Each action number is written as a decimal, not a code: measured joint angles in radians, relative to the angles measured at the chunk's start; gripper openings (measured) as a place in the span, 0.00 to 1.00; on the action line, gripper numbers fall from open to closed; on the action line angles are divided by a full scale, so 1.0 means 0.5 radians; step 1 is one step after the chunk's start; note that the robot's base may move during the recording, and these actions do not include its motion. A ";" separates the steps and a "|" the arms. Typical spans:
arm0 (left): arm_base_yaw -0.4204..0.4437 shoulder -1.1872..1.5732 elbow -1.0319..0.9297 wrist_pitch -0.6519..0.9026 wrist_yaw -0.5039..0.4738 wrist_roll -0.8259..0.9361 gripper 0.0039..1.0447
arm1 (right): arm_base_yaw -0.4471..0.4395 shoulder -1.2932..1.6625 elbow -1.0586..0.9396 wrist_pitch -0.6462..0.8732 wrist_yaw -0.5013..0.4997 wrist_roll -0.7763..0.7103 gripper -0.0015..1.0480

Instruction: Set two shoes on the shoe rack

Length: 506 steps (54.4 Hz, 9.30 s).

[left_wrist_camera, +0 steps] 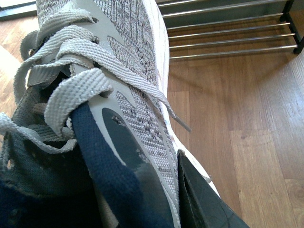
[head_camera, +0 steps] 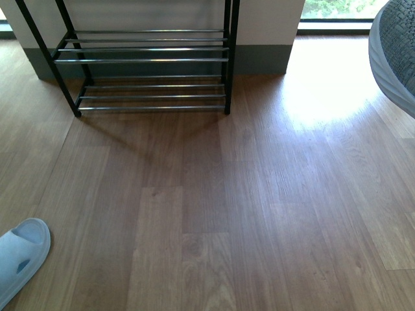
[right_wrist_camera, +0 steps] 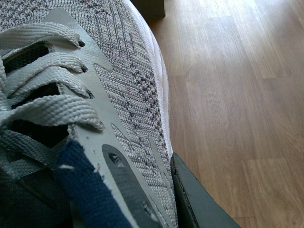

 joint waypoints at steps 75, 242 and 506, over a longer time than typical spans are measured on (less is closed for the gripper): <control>0.000 -0.002 0.000 -0.001 -0.001 0.000 0.02 | 0.000 0.000 -0.001 0.000 0.000 0.000 0.02; 0.000 -0.004 0.000 -0.002 -0.001 0.000 0.02 | 0.064 0.073 -0.092 0.665 0.204 0.002 0.02; 0.000 -0.004 0.000 -0.002 -0.002 0.000 0.02 | 0.863 -0.261 -0.105 0.770 0.877 0.113 0.58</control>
